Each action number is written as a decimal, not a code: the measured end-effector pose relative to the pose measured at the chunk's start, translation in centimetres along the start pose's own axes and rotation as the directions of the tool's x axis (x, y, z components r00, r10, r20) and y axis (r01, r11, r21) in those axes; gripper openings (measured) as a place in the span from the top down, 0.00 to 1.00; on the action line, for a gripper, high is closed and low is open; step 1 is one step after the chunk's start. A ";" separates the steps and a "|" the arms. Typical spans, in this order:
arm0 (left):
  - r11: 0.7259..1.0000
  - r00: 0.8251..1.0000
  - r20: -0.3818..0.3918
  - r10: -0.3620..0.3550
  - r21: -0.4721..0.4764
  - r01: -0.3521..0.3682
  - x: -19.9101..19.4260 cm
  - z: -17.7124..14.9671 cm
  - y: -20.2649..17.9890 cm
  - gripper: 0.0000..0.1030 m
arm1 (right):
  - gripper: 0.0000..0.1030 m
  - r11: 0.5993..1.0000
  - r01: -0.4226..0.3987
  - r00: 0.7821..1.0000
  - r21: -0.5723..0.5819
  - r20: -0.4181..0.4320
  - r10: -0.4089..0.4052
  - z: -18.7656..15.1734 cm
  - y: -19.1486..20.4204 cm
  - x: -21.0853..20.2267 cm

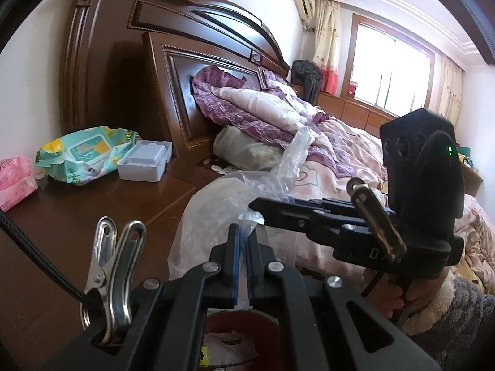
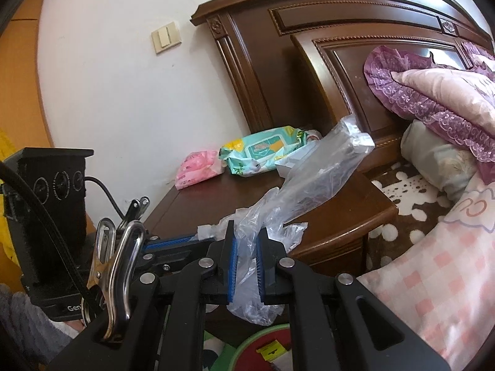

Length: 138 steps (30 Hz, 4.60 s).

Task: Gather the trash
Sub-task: 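Lift the clear plastic off the nightstand with both grippers toward the bin, then lower the clear plastic into the red bin and open both grippers, then raise both open grippers out of the bin toward the teal wipes pack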

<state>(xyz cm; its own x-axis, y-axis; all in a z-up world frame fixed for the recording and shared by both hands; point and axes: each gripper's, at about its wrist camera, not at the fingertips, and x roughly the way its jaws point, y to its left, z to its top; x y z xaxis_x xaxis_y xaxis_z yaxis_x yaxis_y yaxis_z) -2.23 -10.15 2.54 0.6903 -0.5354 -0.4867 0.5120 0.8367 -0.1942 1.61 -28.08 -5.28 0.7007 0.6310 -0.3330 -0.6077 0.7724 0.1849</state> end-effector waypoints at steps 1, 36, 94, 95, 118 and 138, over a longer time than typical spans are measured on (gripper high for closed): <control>1.000 1.000 -0.003 -0.004 0.000 0.004 0.1 0.0 -0.1 0.98 | 0.89 1.000 0.002 1.000 -0.001 -0.001 -0.002 -0.1 0.0 -0.1; 0.998 0.953 -0.301 0.007 0.068 0.014 6.4 -9.3 -3.0 0.98 | 0.89 0.995 0.018 0.963 0.095 -0.268 0.008 -9.7 -3.3 1.7; 0.966 0.756 -0.601 0.259 0.167 -0.199 15.3 -20.2 1.5 0.55 | 0.48 0.957 0.268 0.679 -0.111 -0.682 -0.269 -21.0 -6.4 12.7; 0.965 0.763 -0.592 0.261 0.169 -0.199 15.4 -20.1 1.1 0.55 | 0.48 0.955 0.270 0.686 -0.124 -0.671 -0.281 -20.5 -6.2 12.3; 0.959 0.932 -0.276 0.236 0.218 -0.179 7.2 -9.8 -2.9 0.53 | 0.48 0.972 0.225 0.899 -0.073 -0.368 -0.236 -10.1 -3.7 3.9; 0.963 0.968 -0.097 0.232 0.163 -0.215 2.8 -4.5 -2.4 0.51 | 0.47 0.980 0.176 0.972 -0.088 -0.144 -0.187 -5.2 -1.1 0.4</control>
<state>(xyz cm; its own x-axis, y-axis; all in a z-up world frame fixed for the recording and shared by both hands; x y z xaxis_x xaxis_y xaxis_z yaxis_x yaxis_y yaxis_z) -3.86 -13.14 -2.14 0.7374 -0.3129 -0.5986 0.4282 0.9019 0.0561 0.62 -29.01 -10.40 0.7409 0.4580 -0.4911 -0.5055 0.8619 0.0412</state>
